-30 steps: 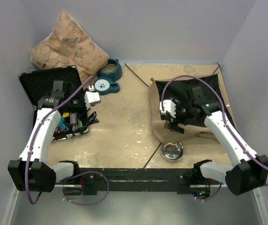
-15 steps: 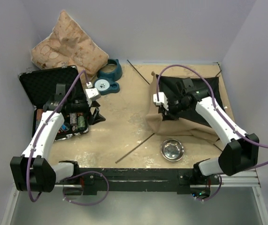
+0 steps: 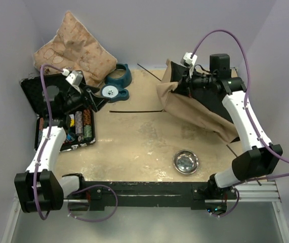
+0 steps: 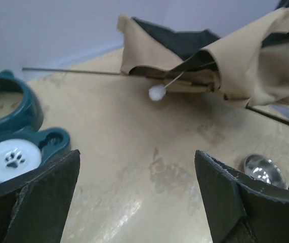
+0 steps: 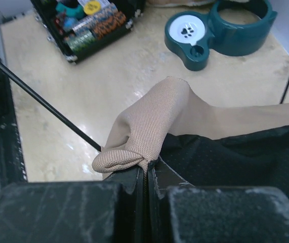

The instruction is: Set up the pet tent

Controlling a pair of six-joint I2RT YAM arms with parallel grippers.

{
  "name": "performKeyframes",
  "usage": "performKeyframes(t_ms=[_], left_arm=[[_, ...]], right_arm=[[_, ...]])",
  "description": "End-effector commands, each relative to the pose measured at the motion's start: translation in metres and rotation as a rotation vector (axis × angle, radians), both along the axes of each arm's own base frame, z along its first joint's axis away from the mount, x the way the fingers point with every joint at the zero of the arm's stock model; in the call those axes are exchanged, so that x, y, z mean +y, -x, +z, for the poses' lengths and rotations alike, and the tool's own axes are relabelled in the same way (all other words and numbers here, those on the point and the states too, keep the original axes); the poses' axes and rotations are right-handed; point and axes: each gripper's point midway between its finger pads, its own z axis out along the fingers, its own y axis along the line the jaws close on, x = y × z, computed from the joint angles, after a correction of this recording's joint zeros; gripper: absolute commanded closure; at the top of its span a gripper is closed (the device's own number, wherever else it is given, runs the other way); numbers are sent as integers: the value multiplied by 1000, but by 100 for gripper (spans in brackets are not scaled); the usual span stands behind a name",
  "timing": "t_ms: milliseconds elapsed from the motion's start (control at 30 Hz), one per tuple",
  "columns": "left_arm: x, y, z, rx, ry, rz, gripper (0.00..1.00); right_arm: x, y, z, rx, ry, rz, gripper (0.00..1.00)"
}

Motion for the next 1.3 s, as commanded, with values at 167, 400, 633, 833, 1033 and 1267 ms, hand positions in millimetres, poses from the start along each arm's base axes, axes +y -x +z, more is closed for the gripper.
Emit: performKeyframes(t_ms=[167,400,633,833,1033,1267], left_arm=[[-48,86,61,-341,172,-281,4],[-59,110,101,-514,144,-366,4],[-65,106,163,-612,296,-336,10],[-88,126,194,-688,357,-446,35],[-104,131,188,-660,388,-523,58],[-109,132,179,-639,408,-554,50]], right_arm=[[16,-7,52,87,-209,57,100],[10,-9,68,72,-188,107,100],[6,-6,81,57,-175,109,100],[7,-3,90,58,-181,116,100],[7,3,93,58,-191,127,100],[10,10,105,53,-225,148,100]])
